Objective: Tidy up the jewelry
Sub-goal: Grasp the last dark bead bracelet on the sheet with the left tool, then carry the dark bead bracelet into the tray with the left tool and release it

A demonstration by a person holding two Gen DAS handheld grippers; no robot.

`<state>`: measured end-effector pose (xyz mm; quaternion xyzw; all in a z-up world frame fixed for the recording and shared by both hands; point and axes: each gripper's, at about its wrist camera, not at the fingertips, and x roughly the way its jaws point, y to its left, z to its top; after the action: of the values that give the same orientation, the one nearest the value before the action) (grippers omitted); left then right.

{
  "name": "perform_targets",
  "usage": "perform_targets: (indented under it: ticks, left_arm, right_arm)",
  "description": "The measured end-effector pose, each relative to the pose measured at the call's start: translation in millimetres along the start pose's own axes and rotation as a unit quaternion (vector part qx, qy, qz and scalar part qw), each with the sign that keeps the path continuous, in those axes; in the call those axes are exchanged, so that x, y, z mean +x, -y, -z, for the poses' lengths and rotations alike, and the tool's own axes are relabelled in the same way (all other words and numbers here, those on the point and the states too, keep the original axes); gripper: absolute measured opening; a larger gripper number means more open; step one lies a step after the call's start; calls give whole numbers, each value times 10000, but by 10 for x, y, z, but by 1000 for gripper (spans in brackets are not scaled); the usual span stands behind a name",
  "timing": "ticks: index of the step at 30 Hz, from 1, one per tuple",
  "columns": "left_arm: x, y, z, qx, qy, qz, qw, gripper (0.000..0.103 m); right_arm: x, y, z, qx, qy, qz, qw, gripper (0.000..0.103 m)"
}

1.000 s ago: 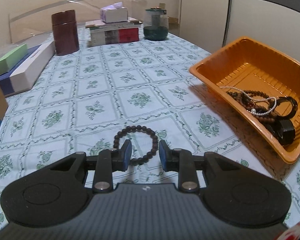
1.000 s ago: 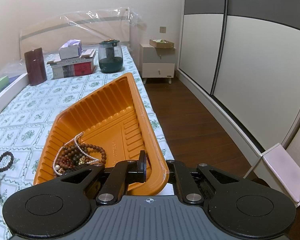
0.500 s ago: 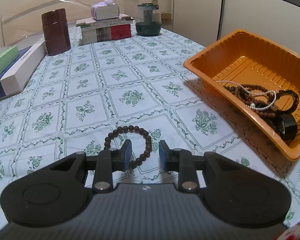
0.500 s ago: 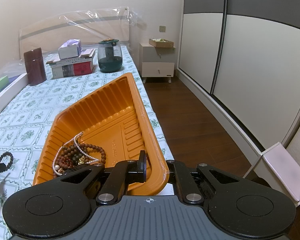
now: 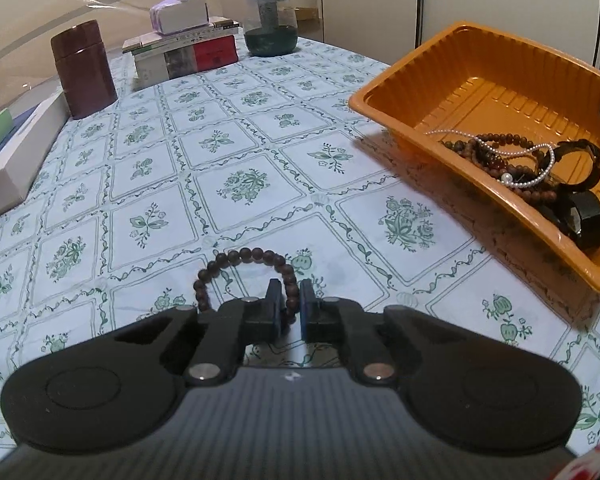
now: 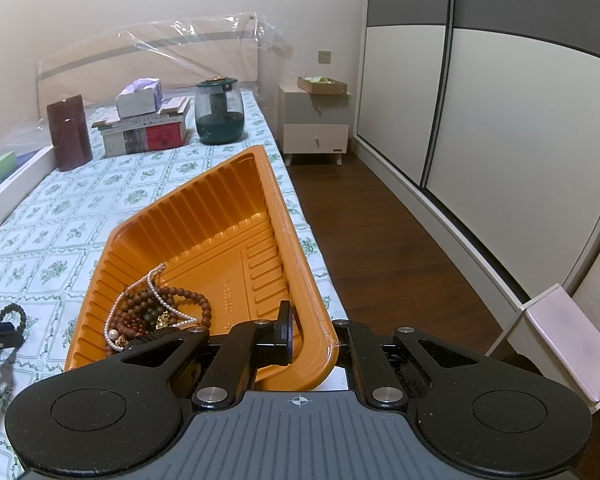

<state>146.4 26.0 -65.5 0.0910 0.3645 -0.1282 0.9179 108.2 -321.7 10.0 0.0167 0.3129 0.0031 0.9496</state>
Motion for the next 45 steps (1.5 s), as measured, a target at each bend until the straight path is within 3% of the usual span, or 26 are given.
perform_targets:
  ticks: [7, 14, 22, 29, 38, 40, 45]
  left_arm:
    - [-173, 58, -123, -27, 215, 79, 9997, 5]
    - [-470, 152, -504, -345, 787, 691, 9939, 5]
    - [-558, 503, -956, -219, 1181, 1226, 9852, 5]
    - [-406, 887, -1142, -67, 1221, 1445, 9819, 5]
    - [-199, 1203, -1113, 21, 1007, 1681, 9806, 5]
    - [-167, 1212, -1106, -35, 1000, 1790, 9788, 9]
    - [-169, 1069, -1046, -214, 981, 1533, 9831, 14]
  right_arm:
    - [6, -4, -5, -5, 0, 0, 10000, 7]
    - [2, -11, -12, -11, 9, 1, 10000, 7]
    - [-10, -31, -28, 13, 16, -13, 10000, 7]
    - [-13, -13, -24, 62, 25, -32, 10000, 7]
    - [5, 15, -14, 112, 13, -55, 9999, 7]
    - [5, 15, -9, 120, 12, -54, 9999, 7]
    - [17, 10, -8, 138, 11, -71, 9999, 7]
